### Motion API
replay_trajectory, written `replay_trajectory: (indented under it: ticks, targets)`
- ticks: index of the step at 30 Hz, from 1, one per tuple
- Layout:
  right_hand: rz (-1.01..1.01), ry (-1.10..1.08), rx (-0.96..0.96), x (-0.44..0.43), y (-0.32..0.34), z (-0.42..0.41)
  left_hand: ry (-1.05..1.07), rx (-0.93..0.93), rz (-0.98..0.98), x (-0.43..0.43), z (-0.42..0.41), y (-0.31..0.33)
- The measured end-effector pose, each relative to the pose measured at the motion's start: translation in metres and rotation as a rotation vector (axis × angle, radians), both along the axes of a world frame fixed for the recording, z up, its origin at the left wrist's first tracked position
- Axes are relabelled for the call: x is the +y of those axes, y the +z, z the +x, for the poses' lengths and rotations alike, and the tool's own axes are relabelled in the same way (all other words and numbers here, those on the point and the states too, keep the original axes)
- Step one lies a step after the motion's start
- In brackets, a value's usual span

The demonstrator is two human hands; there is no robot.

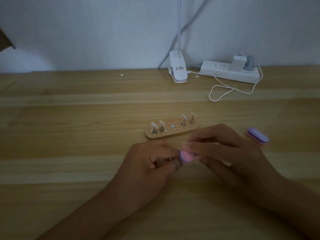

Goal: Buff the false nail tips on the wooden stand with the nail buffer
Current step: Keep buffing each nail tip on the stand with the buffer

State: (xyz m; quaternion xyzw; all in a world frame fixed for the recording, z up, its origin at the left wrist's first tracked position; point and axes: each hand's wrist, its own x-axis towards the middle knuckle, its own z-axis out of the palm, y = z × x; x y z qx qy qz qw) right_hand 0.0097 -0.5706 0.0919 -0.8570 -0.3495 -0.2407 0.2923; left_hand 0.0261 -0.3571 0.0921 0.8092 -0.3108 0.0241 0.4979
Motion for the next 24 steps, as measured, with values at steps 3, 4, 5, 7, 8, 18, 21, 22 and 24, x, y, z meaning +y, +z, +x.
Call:
replay_trajectory:
  ticks: [3,4,5,7,8,18,21,22,24]
  targets:
    - [0.014,-0.013,0.033,-0.002,-0.001,0.000,0.025,-0.008,0.013,-0.001,0.000,0.000]
    - [0.095,0.020,0.084,-0.002,-0.003,-0.002,0.016,-0.009,0.008,0.000,0.001,0.000]
    - [0.137,0.056,0.133,0.001,-0.003,-0.004,0.008,-0.019,0.008,0.000,0.001,0.001]
    - [0.073,0.069,0.103,0.002,-0.002,-0.004,0.011,-0.037,0.031,0.000,0.001,0.001]
    - [0.018,0.039,0.060,0.000,-0.003,-0.002,0.023,-0.041,0.042,0.001,0.001,0.001]
    - [0.023,-0.018,0.030,-0.003,-0.005,0.004,0.054,-0.041,0.029,0.002,0.001,0.000]
    - [0.061,0.051,0.074,0.004,-0.009,-0.001,0.029,-0.049,0.027,0.003,0.002,0.001]
    - [0.045,0.068,0.057,0.006,-0.007,-0.002,0.025,-0.060,0.036,0.003,0.002,0.001]
    - [0.005,0.027,0.020,0.000,-0.005,0.003,0.041,-0.057,0.039,0.003,0.002,0.001]
